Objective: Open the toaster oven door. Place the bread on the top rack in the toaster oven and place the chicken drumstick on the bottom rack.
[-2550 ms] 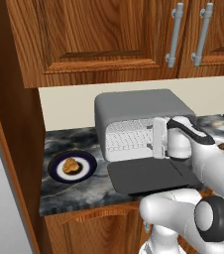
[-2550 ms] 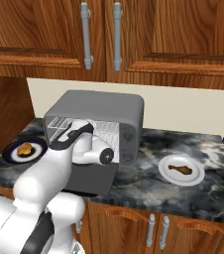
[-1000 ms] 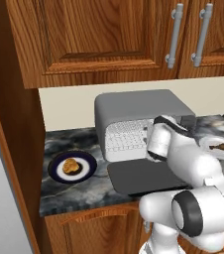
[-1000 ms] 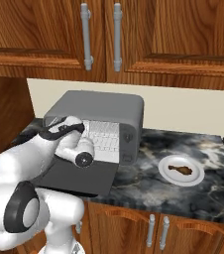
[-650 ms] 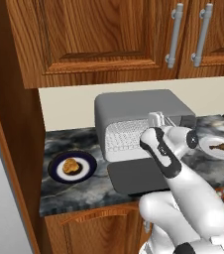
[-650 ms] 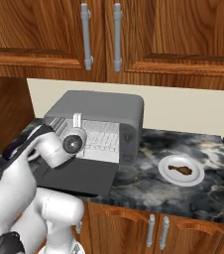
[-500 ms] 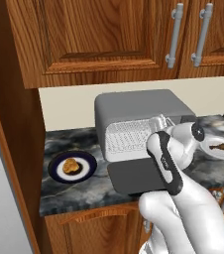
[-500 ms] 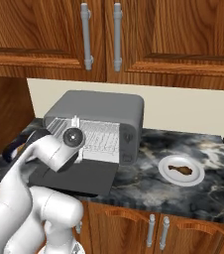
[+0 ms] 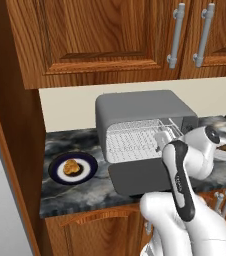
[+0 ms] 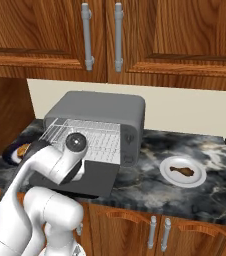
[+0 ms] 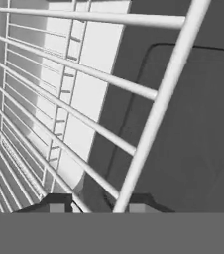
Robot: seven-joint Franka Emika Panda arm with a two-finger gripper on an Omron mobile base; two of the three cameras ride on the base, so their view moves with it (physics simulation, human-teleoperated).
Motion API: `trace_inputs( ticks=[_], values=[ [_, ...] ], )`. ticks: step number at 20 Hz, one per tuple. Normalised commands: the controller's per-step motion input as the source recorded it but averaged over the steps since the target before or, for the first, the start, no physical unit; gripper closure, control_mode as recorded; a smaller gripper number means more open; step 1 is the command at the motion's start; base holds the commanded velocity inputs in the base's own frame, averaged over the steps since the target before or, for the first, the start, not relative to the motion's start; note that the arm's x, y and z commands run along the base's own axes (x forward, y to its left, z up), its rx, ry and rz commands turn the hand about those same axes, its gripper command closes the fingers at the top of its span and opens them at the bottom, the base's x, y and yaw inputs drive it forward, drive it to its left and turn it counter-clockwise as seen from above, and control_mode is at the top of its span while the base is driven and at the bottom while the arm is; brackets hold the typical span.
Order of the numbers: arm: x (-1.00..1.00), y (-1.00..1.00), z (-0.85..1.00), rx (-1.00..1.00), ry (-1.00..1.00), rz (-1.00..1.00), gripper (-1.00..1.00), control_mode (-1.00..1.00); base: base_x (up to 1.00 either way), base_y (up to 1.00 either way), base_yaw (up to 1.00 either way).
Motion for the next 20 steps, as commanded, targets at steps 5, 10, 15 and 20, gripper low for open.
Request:
trace_inputs(
  ticks=[5,10,15,20],
  values=[
    [-0.10,0.73,1.00,-0.24,0.01,0.30,-1.00,-1.00,0.00,0.00,0.00],
    [-0.36,1.00,1.00,-0.55,0.00,0.37,-1.00,-1.00,0.00,0.00,0.00],
    [-0.09,1.00,0.28,-0.52,0.12,0.26,-1.00,-1.00,0.00,0.00,0.00],
    [0.41,0.97,-0.58,-0.25,0.05,0.11,-1.00,-1.00,0.00,0.00,0.00]
  ],
)
